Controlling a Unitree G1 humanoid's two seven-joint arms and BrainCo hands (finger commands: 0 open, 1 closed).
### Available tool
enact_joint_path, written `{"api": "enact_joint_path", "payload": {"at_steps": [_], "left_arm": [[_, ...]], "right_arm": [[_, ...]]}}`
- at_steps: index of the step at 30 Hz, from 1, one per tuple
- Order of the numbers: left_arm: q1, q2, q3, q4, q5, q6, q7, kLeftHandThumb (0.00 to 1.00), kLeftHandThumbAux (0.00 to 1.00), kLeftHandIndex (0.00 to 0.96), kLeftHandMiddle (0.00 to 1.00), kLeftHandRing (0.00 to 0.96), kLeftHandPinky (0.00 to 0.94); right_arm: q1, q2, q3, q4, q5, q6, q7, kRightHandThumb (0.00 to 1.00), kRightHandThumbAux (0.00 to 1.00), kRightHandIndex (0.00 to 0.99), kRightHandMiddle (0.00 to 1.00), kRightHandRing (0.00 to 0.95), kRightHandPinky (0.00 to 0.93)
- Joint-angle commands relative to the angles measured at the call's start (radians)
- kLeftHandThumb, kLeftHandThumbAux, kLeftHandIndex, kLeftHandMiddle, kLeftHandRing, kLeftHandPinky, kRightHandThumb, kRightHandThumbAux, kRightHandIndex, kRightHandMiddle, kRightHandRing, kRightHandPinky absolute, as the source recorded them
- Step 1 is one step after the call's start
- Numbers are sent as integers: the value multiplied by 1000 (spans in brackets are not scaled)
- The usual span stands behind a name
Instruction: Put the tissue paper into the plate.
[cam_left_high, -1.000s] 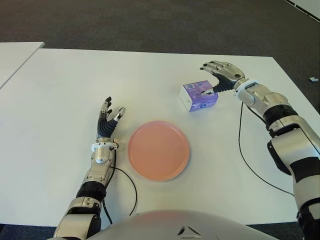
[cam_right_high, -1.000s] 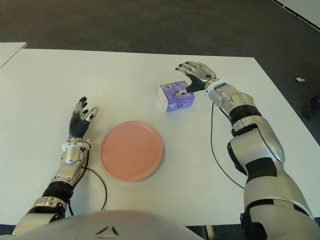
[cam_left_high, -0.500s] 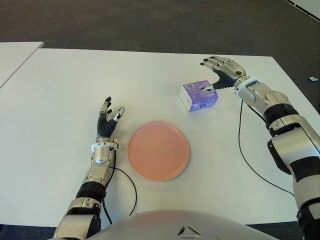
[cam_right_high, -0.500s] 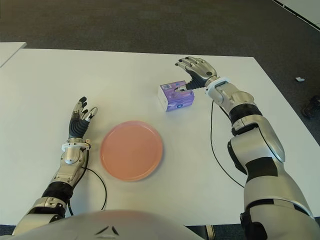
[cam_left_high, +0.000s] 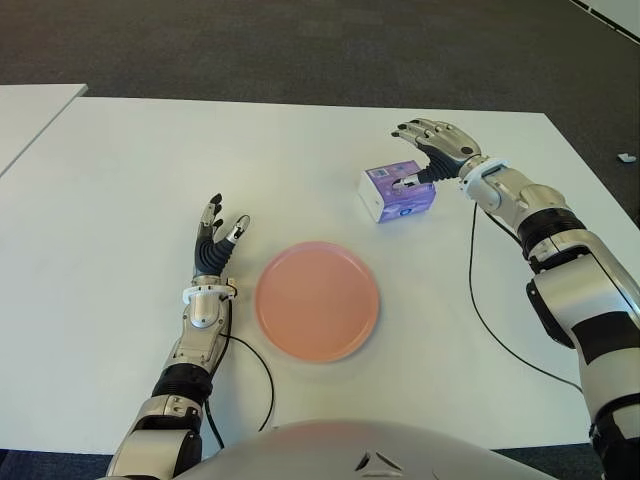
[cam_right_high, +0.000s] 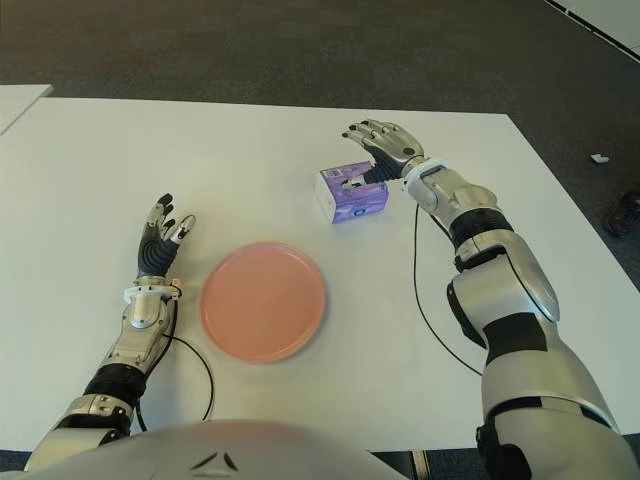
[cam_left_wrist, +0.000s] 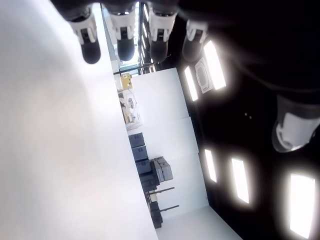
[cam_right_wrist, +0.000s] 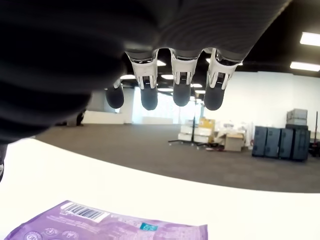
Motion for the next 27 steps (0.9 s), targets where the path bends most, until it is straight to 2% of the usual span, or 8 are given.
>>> {"api": "enact_joint_path", "payload": {"at_steps": [1,8,20,27], "left_arm": [[76,-21,-5,44,-3,24,-7,0,438,0,0,0,0],[73,-18,-2,53,-4,26,2,1,439,0,0,0,0],[75,-19,0,54,-5,30,1,5,445,0,0,0,0],[72,-17,1,67,-4,19,4,9,454,0,0,0,0]], "right_arm": [[8,29,29,31,-25,15,7,195,358,0,0,0,0],[1,54,82,63,-63,31,45,187,363,0,0,0,0],[25,109,164,123,-119,75,12,214,383,0,0,0,0],[16,120,199,142,-137,79,20,236,395,0,0,0,0]]}}
